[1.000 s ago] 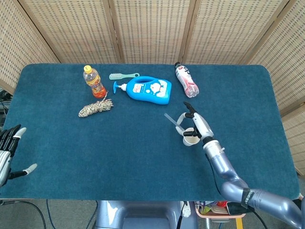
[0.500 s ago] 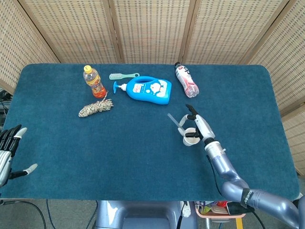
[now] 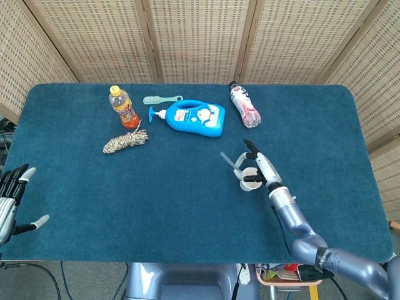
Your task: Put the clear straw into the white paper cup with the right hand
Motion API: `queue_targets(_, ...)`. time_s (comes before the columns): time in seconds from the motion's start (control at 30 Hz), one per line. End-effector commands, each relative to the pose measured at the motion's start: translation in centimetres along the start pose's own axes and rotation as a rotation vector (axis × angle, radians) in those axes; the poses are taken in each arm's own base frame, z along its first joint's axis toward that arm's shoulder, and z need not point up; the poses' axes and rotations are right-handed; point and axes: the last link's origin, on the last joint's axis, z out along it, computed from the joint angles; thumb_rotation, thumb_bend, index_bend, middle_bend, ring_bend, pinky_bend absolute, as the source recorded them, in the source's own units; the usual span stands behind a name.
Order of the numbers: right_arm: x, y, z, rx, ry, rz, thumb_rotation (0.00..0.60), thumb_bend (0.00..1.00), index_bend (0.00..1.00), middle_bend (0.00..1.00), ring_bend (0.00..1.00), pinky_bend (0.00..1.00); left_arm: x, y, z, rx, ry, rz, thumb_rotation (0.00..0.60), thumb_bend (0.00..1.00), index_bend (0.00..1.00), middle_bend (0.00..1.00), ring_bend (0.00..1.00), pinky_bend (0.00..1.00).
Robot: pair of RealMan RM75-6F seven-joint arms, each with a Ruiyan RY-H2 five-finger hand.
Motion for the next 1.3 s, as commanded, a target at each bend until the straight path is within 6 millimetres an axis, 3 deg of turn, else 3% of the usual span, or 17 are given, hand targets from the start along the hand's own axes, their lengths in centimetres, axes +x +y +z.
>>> queue_targets(0.03, 0.0, 0.2, 0.0, 0.002, -0.002, 0.004, 0.600, 0.44, 0.63, 0.04, 0.00, 0.00, 0.0, 0.0, 0.0, 0.001, 0.000, 0.000, 0.600, 0.12, 0.00, 0.00, 0.00, 0.00)
queue_targets(0.3, 0.1, 0.4, -0.3, 0.014, -0.025, 0.034, 0.600, 0.42, 0.48, 0.01, 0.00, 0.00, 0.0, 0.0, 0.0, -0.001, 0.001, 0.001, 0.600, 0.12, 0.00, 0.00, 0.00, 0.00)
queue_targets(0.63, 0.2, 0.4, -0.4, 0.035, -0.034, 0.035, 0.600, 0.39, 0.40, 0.00, 0.00, 0.00, 0.1, -0.1, -0.1, -0.002, 0.003, -0.001, 0.600, 0.12, 0.00, 0.00, 0.00, 0.00)
queue_targets(0.8, 0.5, 0.1, -0.9, 0.056, -0.036, 0.034, 0.600, 0.38, 0.26, 0.00, 0.00, 0.00, 0.1, -0.1, -0.1, -0.001, 0.002, -0.005, 0.600, 0.12, 0.00, 0.00, 0.00, 0.00)
queue_targets(0.87, 0.9, -0.4, -1.5, 0.083, -0.046, 0.002, 0.600, 0.35, 0.14, 0.00, 0.00, 0.00, 0.2, -0.1, -0.1, -0.002, 0.003, -0.008, 0.600, 0.12, 0.00, 0.00, 0.00, 0.00)
queue_targets(1.0, 2.2, -1.4, -3.2, 0.143, -0.070, -0.100, 0.600, 0.27, 0.00, 0.00, 0.00, 0.00, 0.3, -0.1, -0.2, -0.004, 0.003, -0.010, 0.600, 0.12, 0.00, 0.00, 0.00, 0.00)
queue_targets(1.17, 4.9, -2.3, -7.4, 0.229, -0.084, -0.319, 0.600, 0.16, 0.00, 0.00, 0.00, 0.00, 0.4, 0.0, -0.4, -0.013, 0.006, -0.010, 0.600, 0.12, 0.00, 0.00, 0.00, 0.00)
queue_targets(1.3, 7.8, -0.9, -12.9, 0.284, 0.014, -0.737, 0.600, 0.10, 0.00, 0.00, 0.00, 0.00, 0.3, 0.2, -0.8, -0.024, 0.013, -0.003, 0.600, 0.12, 0.00, 0.00, 0.00, 0.00)
